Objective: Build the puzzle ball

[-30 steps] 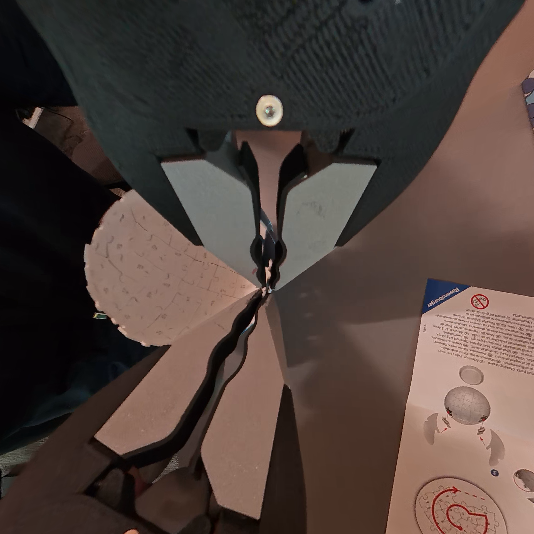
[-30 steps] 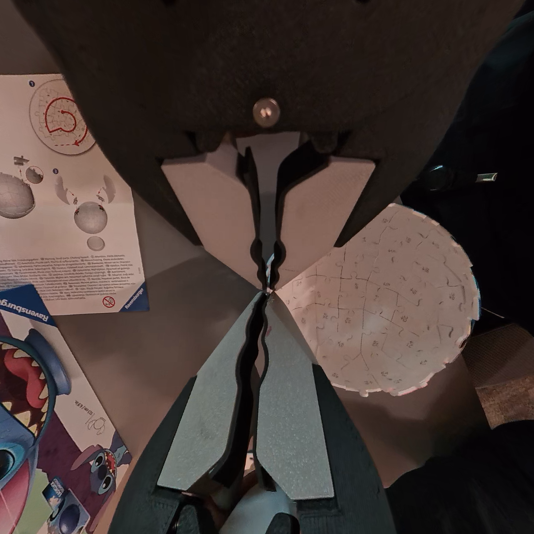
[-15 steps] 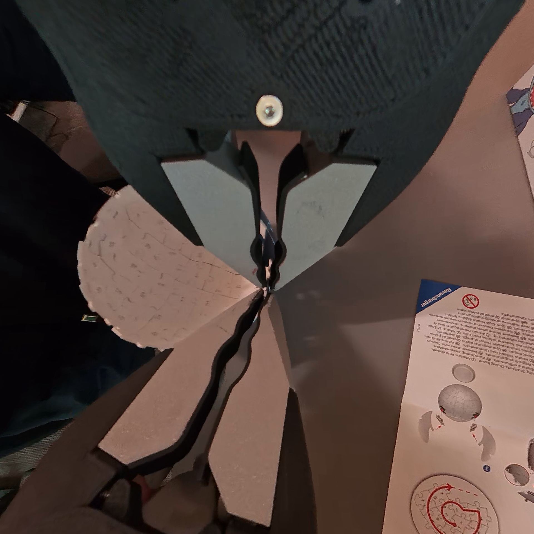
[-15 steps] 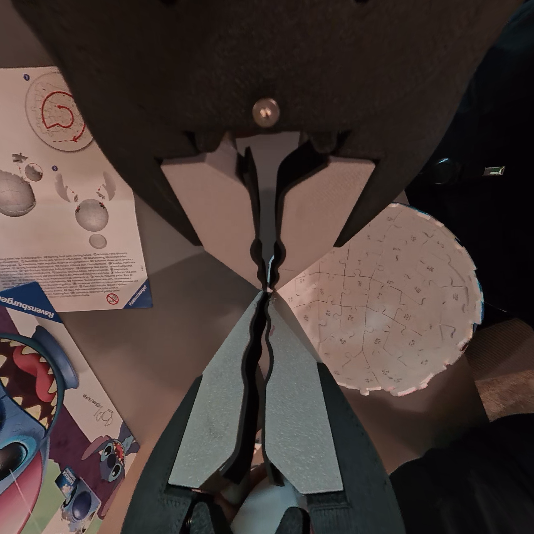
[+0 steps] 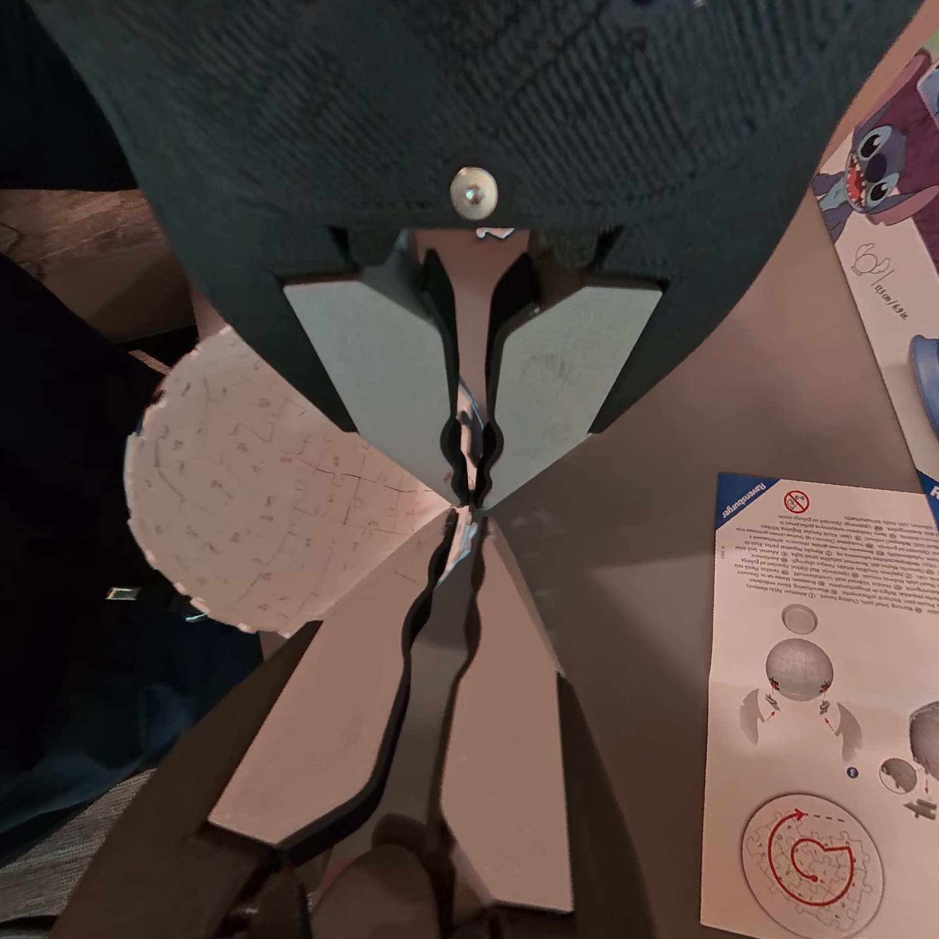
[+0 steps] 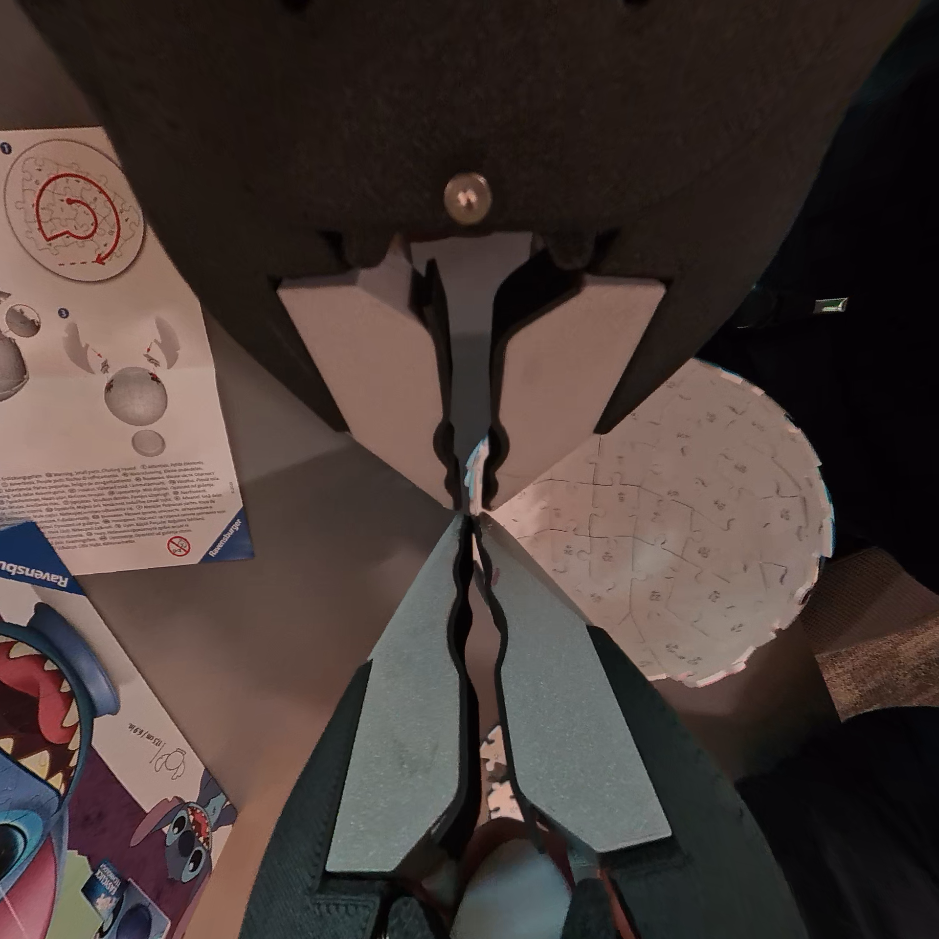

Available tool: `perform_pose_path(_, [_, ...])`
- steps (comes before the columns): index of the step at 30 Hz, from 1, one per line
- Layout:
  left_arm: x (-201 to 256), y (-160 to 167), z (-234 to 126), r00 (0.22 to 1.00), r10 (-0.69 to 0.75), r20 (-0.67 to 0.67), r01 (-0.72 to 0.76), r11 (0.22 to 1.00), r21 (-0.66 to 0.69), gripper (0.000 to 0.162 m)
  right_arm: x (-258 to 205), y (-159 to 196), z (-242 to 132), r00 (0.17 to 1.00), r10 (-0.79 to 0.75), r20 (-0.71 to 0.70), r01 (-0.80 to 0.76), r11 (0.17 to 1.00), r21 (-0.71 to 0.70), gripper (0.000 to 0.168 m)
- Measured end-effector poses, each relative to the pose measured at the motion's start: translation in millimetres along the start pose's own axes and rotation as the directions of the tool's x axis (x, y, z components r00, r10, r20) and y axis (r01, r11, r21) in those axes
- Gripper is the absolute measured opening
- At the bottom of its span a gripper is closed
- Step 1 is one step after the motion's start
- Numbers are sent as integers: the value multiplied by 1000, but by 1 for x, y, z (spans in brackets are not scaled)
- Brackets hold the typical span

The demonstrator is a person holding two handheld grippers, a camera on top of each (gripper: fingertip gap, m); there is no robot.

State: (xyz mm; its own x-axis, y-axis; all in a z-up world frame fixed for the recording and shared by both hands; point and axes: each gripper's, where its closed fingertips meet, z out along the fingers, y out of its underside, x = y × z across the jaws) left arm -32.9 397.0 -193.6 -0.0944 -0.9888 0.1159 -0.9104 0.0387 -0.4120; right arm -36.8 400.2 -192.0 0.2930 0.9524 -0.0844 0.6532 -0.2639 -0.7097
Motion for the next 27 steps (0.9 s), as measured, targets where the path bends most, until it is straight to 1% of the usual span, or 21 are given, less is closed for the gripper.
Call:
perform_pose_path(2, [1, -1, -1, 1000, 11, -7, -11, 1000, -5, 0, 1, 0, -1, 1000, 14, 7, -14, 1000, -13, 9])
perform_pose_path(4, [2, -3, -3, 1000, 26, -10, -26, 1000, -9, 0, 3, 1, -3, 999, 31, 5, -31, 999, -29, 9])
perform_pose_path(9, [0, -9, -5, 998, 55, -6, -55, 998, -3, 0, 1, -1, -6, 994, 87, 60, -85, 996, -38, 9])
perform_pose_path(14, [-2, -4, -5, 999, 49, 13, -49, 999, -12, 0, -1, -15, -17, 973, 177, 150, -188, 980, 62, 8])
perform_pose_path(16, [-2, -5, -5, 998, 60, 19, -60, 998, -8, 0, 6, -13, -19, 959, 237, 157, -251, 965, 73, 7])
perform_pose_path(19, [-2, -6, -4, 997, 73, 27, -73, 997, -10, 0, 11, -4, -16, 933, 319, 168, -330, 943, 45, 9])
perform_pose_path(22, [-2, -3, -1, 996, 79, 29, -78, 997, -28, 0, 5, 2, -13, 906, 368, 210, -377, 926, 3, 15])
perform_pose_path(24, [-3, -2, 1, 996, 85, 31, -84, 996, -37, 0, 1, 3, -12, 899, 377, 225, -385, 923, -8, 15])
perform_pose_path(27, [-2, -3, 2, 995, 91, 33, -90, 995, -40, 0, 3, 4, -7, 910, 364, 197, -368, 930, -21, 14])
